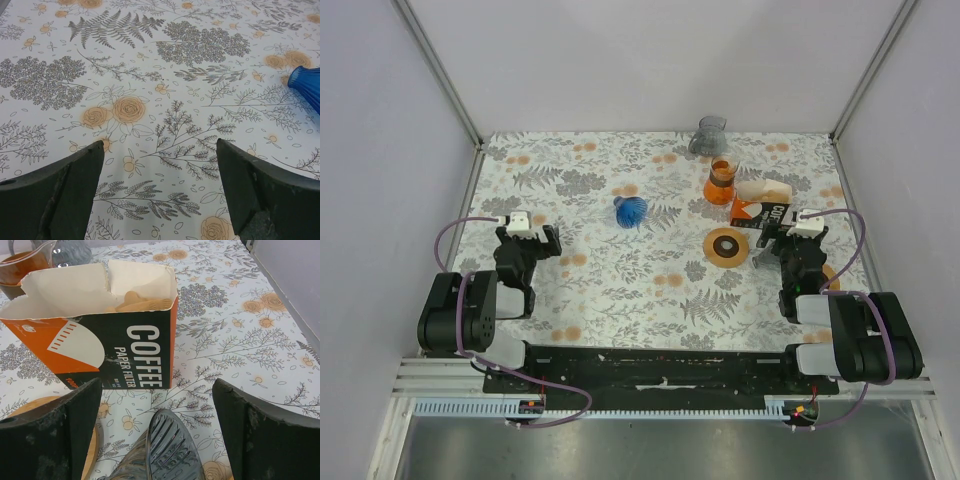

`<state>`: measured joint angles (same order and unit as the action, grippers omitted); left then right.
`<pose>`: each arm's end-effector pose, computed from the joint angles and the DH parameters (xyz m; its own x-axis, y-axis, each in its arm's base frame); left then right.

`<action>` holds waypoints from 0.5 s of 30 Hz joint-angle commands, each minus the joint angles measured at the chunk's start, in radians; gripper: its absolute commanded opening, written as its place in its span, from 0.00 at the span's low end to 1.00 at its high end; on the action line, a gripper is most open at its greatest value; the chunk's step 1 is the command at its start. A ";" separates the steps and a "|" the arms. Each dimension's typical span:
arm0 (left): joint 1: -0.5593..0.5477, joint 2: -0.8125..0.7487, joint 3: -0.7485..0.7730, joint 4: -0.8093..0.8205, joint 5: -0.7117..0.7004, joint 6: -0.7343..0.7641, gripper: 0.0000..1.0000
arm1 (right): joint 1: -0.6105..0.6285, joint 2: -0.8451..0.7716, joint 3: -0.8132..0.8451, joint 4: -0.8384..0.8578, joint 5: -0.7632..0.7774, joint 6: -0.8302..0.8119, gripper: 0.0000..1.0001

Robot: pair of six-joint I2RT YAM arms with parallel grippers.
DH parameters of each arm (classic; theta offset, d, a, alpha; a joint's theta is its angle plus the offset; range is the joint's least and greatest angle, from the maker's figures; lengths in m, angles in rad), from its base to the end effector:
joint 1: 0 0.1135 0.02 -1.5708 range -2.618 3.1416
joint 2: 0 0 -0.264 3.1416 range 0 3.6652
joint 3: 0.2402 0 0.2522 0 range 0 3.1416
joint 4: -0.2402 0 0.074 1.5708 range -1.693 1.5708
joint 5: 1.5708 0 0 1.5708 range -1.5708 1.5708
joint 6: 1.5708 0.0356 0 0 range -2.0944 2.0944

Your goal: Place the coffee filter in the dripper

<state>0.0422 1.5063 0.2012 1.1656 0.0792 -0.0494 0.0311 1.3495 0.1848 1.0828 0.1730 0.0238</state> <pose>0.2335 0.0070 0.1411 -0.1405 -0.0552 -0.9885 0.0293 0.9978 -0.0599 0.2227 0.0008 0.1608 -0.0784 0.0210 -0.9967 0.1428 0.9897 0.0096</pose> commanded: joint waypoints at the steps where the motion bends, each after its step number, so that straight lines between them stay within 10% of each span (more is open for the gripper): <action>1: -0.005 0.000 0.021 0.028 -0.013 0.045 0.98 | 0.003 -0.010 0.016 0.048 -0.003 -0.015 0.98; 15: -0.004 -0.029 0.026 0.004 -0.007 0.043 1.00 | 0.003 -0.372 0.382 -0.765 -0.096 0.048 0.98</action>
<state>0.0414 1.5063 0.2012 1.1580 0.0795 -0.0429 0.0311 1.0367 0.4240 0.5888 0.1463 0.0418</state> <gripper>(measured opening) 0.993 0.980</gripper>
